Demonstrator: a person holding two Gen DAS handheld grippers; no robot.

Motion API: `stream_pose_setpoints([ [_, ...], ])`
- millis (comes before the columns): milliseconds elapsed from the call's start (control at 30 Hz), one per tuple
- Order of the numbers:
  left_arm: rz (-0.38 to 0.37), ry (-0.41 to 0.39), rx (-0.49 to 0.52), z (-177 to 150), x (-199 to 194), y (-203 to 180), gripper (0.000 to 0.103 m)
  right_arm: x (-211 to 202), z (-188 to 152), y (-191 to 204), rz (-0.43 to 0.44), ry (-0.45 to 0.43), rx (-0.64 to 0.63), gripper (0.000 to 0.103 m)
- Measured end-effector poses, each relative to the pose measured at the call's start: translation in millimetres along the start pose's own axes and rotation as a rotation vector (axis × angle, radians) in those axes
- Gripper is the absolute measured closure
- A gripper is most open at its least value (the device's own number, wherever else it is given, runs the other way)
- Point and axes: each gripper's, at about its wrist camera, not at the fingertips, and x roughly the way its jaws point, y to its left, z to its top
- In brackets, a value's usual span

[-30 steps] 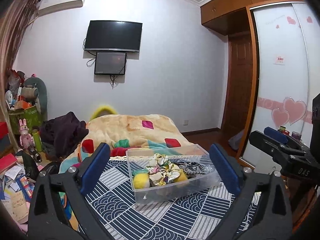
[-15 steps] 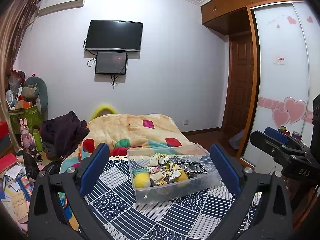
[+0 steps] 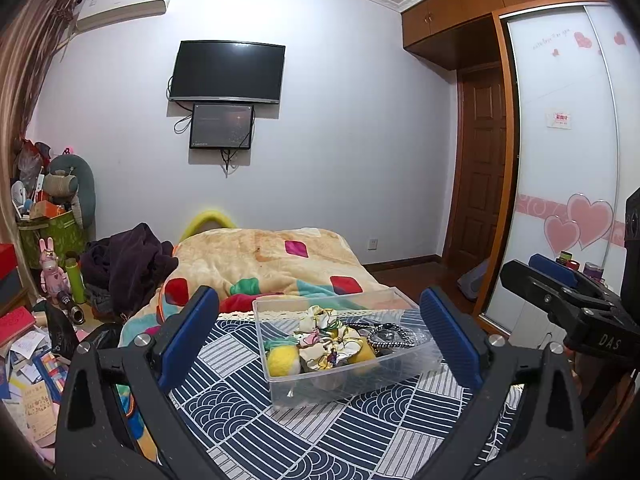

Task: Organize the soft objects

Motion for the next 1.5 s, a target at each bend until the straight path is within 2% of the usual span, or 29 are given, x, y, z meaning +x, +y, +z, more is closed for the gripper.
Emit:
stream_pose_setpoints([
  [1200, -0.015, -0.008, 0.009, -2.8, -0.4, -3.9, 0.001, -1.3, 0.5, -1.5, 0.004, 0.000, 0.003, 0.000],
  [1500, -0.027, 0.012, 0.009, 0.1, 0.5, -3.9, 0.001, -2.1, 0.7, -1.8, 0.004, 0.001, 0.006, 0.000],
])
